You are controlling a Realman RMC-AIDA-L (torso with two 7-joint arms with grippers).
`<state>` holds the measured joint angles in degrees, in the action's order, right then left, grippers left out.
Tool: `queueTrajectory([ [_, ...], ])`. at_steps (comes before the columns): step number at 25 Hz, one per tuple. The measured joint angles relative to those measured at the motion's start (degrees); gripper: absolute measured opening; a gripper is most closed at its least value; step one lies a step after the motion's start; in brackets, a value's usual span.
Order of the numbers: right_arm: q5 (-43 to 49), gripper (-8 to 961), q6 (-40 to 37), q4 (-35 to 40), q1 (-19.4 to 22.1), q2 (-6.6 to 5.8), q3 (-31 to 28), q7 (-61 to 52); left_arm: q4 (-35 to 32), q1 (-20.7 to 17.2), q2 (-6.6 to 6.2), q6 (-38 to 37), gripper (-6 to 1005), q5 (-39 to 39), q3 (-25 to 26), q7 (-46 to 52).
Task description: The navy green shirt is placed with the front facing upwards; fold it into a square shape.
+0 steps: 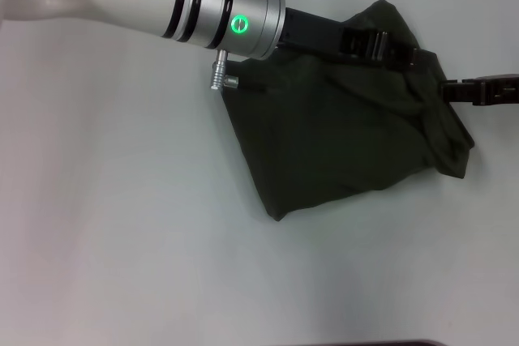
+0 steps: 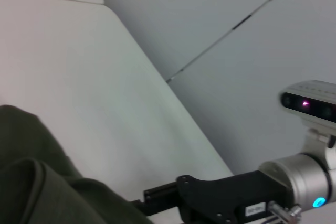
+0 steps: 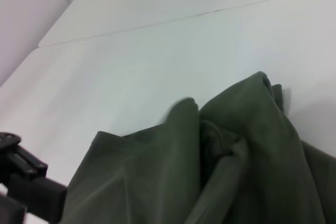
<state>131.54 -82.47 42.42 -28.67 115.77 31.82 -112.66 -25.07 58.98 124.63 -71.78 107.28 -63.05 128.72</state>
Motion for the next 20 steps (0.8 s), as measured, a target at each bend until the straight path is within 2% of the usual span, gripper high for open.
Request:
queueTrajectory([
  [5, 0.7, 522, -0.2, 0.1, 0.1, -0.12, 0.0, -0.5, -1.8, -0.8, -0.45, -1.6, 295, -0.6, 0.3, -0.1],
  [7, 1.9, 522, -0.4, 0.5, 0.2, -0.22, -0.2, -1.5, -3.5, -2.3, -0.8, -1.7, 352, -0.6, 0.5, 0.0],
  [10, 2.8, 522, -1.1, 2.1, 0.6, -0.6, -0.6, -3.1, -9.6, -6.9, -1.37, -2.6, 438, -0.3, 0.8, 0.5],
  [13, 2.6, 523, -3.1, 6.1, 1.4, -0.82, -2.1, -4.5, -14.2, -11.0, -2.55, -3.3, 542, 0.0, 0.9, 2.9],
  [14, 2.5, 523, -3.6, 7.6, 1.7, -0.78, -2.8, -4.9, -15.4, -12.6, -3.33, -3.7, 577, 0.1, 0.9, 4.4],
  [17, 2.6, 522, -4.2, 12.4, 2.1, -0.61, -4.4, -6.3, -15.6, -14.8, -5.06, -4.9, 691, 0.5, 0.6, 7.4],
  [20, 3.0, 520, -4.3, 14.4, 1.8, -1.46, -4.1, -8.1, -15.1, -16.2, -6.32, -6.8, 828, 3.5, 0.5, 10.3],
])
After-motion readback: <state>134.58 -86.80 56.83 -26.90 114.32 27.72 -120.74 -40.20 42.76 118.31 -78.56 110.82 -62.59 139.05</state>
